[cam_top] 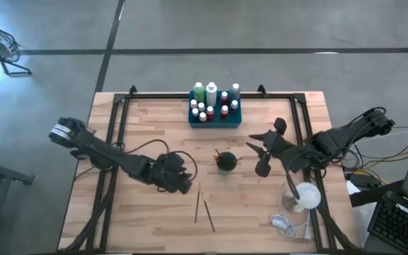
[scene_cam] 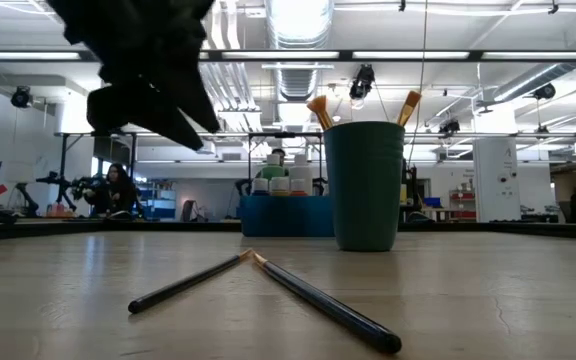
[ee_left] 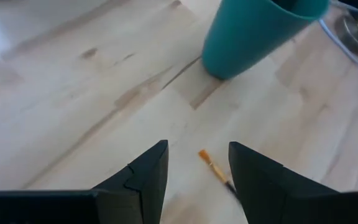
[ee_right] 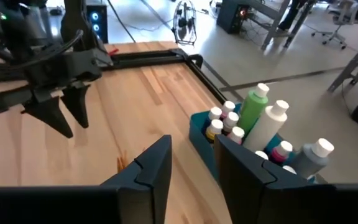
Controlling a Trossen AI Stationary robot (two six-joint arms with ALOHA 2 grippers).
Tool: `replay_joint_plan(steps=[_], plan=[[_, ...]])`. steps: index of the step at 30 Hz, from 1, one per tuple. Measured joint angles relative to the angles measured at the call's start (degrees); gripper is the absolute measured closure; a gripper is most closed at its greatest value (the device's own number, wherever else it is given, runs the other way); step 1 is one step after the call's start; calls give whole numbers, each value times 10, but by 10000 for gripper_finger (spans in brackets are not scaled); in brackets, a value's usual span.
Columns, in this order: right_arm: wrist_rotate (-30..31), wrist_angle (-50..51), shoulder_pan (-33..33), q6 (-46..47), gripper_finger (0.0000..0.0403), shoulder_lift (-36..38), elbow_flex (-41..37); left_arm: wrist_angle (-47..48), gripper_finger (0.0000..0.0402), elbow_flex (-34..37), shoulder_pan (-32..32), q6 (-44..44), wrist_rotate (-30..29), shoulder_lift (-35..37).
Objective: Pick & Place Paint Supplies
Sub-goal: Put the yellow paint brush into the green cup
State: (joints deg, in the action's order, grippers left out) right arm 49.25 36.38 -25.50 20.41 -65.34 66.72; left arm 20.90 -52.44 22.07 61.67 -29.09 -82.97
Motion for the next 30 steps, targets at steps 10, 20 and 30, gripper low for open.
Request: replay_joint_plan(steps=[10,20,30], plan=[[2,11,0,-11,271,0,-26,53,236,-123,-2,71,-20,-136],[2,30,0,-9,259,0,-51,238,258,-264,0,142,16,-248],[3,39,0,-9,241,1,-51,234,235,-271,-3,176,55,-276]])
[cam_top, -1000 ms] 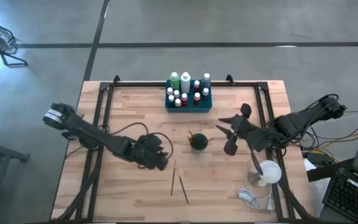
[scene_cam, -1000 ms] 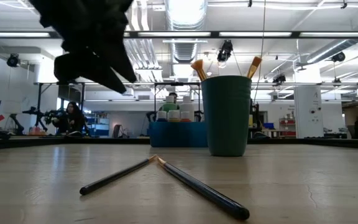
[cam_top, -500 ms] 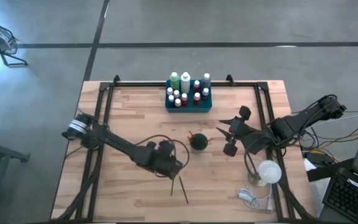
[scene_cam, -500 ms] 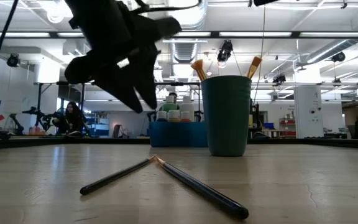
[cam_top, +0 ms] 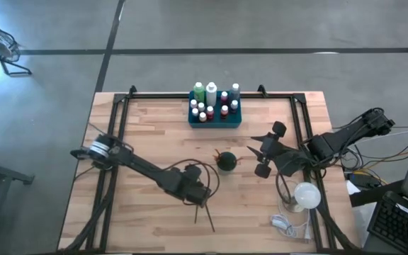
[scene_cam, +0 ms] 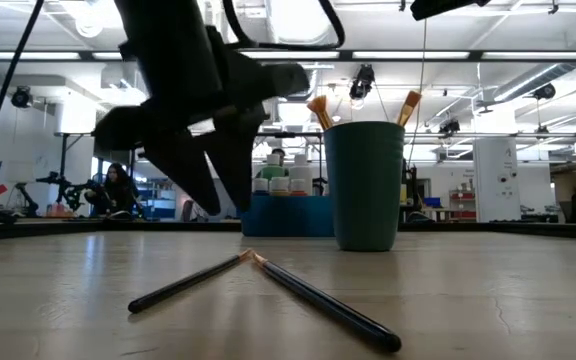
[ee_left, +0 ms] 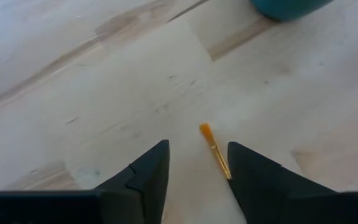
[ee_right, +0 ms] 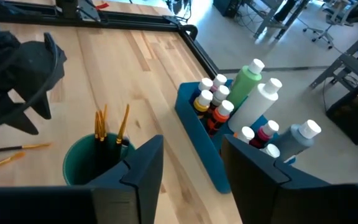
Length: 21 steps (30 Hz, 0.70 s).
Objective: Pick & Place Paint Supplies
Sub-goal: Put the yellow paint brush into the green cup
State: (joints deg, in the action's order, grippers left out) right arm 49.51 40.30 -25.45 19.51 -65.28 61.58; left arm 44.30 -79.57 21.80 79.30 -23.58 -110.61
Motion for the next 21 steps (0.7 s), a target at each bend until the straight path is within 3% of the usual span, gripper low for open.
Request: replay_joint_plan(steps=[5,14,21], plan=[[0,0,0,0,245,0,0,-32,215,0,-6,-11,-1,-16],[0,0,0,0,274,0,0,-48,223,0,-17,-38,4,-32],[0,1,0,0,274,0,0,-50,223,0,-20,-38,38,-51]])
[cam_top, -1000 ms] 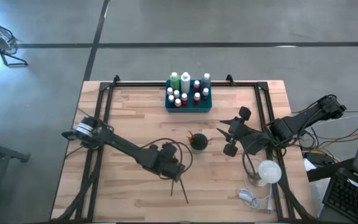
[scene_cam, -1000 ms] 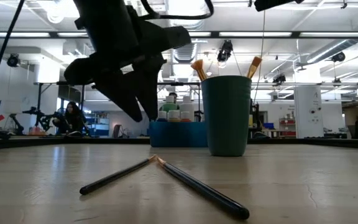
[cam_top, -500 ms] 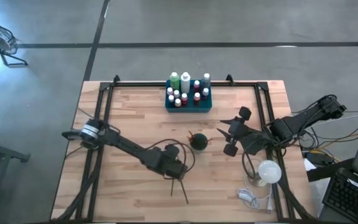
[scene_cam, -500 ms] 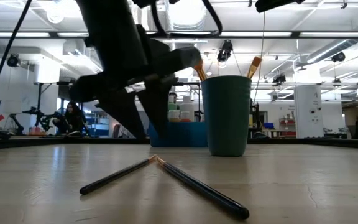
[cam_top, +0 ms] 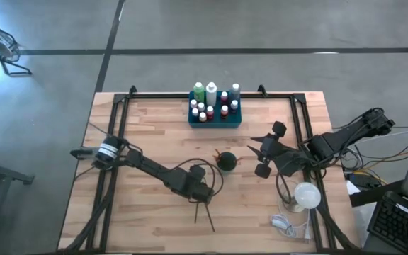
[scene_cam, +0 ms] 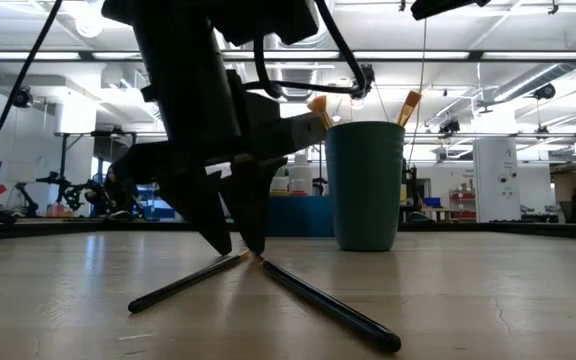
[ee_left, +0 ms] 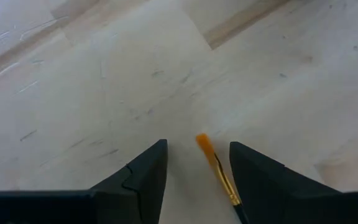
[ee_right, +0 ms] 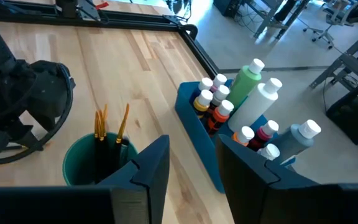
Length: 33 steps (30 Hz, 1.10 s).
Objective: Pick & Place Paint Supplies
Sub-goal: Put the yellow paint brush into the green cup
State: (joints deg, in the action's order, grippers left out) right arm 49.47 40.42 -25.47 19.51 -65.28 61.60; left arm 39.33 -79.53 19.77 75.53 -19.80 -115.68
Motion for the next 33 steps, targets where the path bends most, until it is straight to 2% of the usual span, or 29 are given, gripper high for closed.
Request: replay_joint_plan(steps=[9,19,27,33], plan=[[0,1,0,0,245,0,0,-1,233,0,-2,0,-13,-5],[0,14,0,0,231,0,0,1,313,0,-2,-10,-25,-6],[0,14,0,0,256,0,0,-7,393,0,-2,-33,-22,-7],[-1,14,0,0,278,0,0,-5,398,0,-2,-35,-14,-7]])
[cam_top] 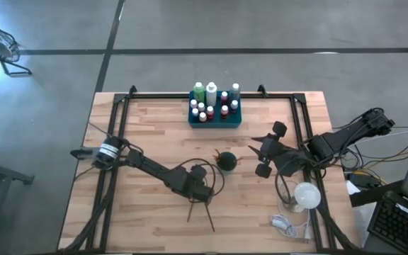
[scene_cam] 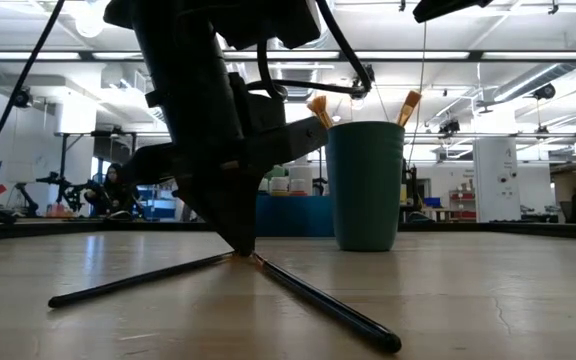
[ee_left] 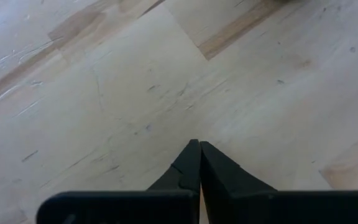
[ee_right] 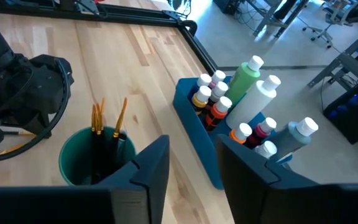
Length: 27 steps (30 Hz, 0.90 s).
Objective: Pick & Place Paint Supplies
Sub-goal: Put the yellow paint brush into the green cup
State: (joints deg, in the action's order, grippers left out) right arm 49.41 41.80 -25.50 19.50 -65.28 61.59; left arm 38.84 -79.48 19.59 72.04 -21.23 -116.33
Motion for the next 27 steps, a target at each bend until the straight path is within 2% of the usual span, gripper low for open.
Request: replay_joint_plan(steps=[9,17,22,27], plan=[[-3,0,0,0,295,0,0,11,400,-4,0,-48,7,10],[-4,2,0,4,290,0,0,23,400,-8,6,-86,-55,73],[-4,39,0,58,273,0,0,21,401,-10,12,-120,-106,115],[-2,128,0,150,261,5,0,-10,401,-9,13,-193,-144,160]])
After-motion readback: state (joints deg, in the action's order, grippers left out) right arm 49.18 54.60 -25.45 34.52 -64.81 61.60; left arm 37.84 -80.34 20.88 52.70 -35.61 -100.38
